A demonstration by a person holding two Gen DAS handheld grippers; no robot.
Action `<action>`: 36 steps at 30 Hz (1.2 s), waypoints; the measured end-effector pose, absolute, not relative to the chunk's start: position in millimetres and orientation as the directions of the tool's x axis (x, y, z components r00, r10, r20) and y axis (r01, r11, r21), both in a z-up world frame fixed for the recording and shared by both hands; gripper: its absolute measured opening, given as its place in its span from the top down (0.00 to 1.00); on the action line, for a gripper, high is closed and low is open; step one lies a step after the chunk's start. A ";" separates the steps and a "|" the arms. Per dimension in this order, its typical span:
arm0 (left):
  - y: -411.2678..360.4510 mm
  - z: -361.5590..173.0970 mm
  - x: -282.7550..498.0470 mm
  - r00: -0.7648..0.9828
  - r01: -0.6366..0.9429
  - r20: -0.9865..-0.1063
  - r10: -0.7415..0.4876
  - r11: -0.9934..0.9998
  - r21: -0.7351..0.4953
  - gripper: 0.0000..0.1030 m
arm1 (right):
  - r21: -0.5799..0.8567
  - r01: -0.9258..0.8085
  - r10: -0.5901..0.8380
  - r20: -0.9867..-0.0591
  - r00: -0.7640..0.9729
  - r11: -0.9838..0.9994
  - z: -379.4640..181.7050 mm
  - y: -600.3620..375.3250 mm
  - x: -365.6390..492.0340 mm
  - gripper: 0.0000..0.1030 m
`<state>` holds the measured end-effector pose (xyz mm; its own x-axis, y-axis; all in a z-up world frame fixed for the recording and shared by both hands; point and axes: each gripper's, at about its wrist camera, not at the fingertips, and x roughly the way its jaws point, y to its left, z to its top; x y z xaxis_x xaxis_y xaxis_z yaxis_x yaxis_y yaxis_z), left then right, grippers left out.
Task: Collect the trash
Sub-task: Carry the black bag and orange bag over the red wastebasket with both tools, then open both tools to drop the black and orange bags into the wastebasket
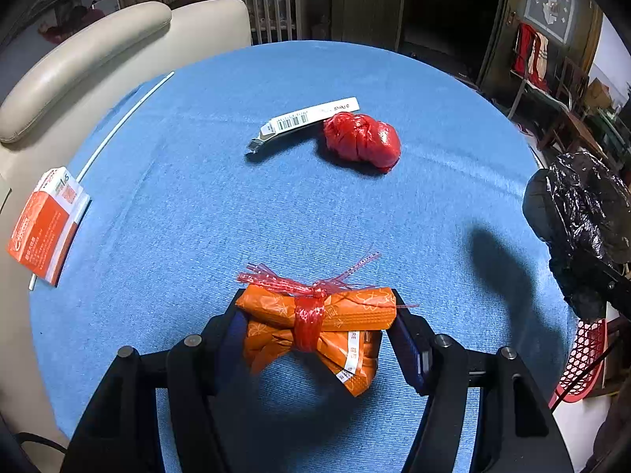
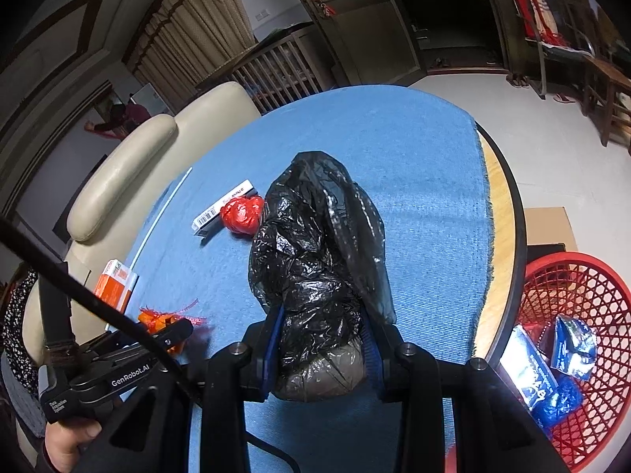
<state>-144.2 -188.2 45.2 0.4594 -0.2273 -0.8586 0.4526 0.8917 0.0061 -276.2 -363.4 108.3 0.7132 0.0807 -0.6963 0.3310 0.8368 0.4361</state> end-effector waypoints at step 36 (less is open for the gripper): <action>-392.4 63.3 -247.9 0.344 0.814 -0.838 -0.424 0.580 0.041 0.34 | 0.375 0.696 -0.200 -0.778 0.596 0.612 37.5 -534.6 -441.4 0.60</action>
